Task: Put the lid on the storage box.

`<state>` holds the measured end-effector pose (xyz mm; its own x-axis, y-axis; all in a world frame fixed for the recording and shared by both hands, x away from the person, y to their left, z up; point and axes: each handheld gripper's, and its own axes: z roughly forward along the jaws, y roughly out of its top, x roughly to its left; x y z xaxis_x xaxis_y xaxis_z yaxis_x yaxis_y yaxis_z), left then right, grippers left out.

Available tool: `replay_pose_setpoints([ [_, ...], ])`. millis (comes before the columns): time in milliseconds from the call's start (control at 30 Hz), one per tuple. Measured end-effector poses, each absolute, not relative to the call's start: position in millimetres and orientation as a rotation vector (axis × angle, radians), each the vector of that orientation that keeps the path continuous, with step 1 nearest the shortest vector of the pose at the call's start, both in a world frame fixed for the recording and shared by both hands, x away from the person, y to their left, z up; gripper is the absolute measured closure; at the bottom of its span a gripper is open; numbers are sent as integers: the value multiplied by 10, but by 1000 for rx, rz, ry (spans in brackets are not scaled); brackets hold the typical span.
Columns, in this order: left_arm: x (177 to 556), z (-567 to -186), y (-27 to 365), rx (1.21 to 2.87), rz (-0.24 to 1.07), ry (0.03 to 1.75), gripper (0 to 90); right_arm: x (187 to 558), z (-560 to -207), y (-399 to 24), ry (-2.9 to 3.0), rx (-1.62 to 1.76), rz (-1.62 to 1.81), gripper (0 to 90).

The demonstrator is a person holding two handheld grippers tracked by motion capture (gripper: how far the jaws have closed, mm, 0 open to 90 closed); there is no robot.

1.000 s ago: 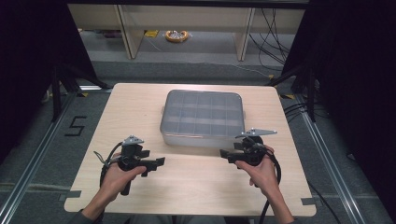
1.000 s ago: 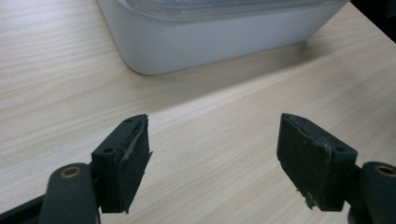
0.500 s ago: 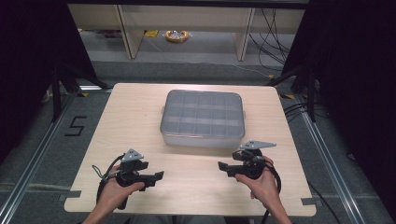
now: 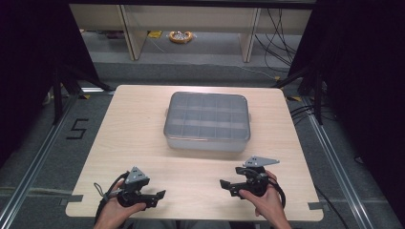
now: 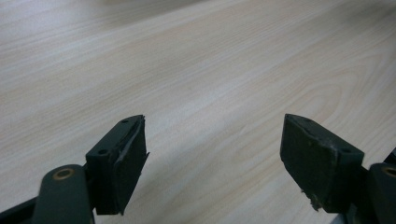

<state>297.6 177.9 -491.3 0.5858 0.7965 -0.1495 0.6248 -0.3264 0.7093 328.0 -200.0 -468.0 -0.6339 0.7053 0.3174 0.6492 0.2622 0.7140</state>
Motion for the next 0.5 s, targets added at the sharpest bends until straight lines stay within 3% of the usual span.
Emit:
replay_pose_setpoints([
  [500, 2830, -4977, 1796, 2018, 244, 1092, 166, 3025, -4873, -1980, 2511, 1204, 1289, 183],
])
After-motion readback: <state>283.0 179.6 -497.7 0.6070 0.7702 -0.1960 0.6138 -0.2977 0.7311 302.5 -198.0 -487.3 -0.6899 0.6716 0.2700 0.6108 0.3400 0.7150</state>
